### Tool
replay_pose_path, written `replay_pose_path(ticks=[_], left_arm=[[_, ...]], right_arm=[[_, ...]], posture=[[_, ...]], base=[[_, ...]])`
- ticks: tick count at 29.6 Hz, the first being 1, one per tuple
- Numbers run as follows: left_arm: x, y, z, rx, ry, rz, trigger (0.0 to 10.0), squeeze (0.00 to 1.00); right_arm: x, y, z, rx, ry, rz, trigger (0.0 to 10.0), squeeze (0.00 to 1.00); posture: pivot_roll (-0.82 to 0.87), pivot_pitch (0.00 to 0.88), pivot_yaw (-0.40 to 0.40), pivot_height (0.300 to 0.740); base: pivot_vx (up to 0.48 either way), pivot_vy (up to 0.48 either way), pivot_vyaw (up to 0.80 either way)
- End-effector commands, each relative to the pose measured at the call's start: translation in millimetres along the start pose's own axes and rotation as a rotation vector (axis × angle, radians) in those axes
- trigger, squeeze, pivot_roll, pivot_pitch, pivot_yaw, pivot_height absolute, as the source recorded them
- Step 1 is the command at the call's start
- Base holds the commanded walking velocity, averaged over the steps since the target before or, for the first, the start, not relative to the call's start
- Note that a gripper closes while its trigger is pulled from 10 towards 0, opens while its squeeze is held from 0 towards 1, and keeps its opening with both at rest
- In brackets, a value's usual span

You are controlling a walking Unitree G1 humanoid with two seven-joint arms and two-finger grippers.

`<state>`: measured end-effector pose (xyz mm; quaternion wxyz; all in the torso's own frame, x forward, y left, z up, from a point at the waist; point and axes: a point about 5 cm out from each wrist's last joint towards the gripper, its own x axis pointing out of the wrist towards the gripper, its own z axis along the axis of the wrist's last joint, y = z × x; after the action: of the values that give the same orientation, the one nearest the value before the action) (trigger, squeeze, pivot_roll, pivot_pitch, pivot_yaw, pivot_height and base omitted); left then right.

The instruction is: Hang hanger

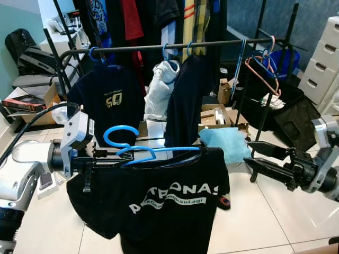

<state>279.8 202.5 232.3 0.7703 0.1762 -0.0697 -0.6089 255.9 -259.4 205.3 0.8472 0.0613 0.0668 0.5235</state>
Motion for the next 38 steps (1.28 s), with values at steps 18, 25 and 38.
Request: replay_pose_path(ticks=[18, 25, 38], left_arm=[[7.0, -3.6, 30, 0.054, -0.084, -0.143, 10.0, 0.00], [8.7, -1.7, 31, 0.056, -0.092, -0.135, 10.0, 0.00], [-10.7, 8.0, 3, -0.020, 0.007, -0.029, 10.0, 0.00]], right_arm=[[16.3, 1.7, 17, -0.108, 0.098, 0.025, 0.0, 0.00], [22.1, 8.7, 17, -0.074, 0.066, 0.085, 0.0, 0.00], [19.8, 1.8, 36, -0.120, -0.046, 0.044, 0.0, 0.00]], posture=[[-0.14, 0.000, 0.063, 0.740], [-0.14, 0.000, 0.061, 0.740], [-0.14, 0.000, 0.061, 0.740]], base=[[0.000, 0.000, 0.00], [0.000, 0.000, 0.00], [0.000, 0.000, 0.00]])
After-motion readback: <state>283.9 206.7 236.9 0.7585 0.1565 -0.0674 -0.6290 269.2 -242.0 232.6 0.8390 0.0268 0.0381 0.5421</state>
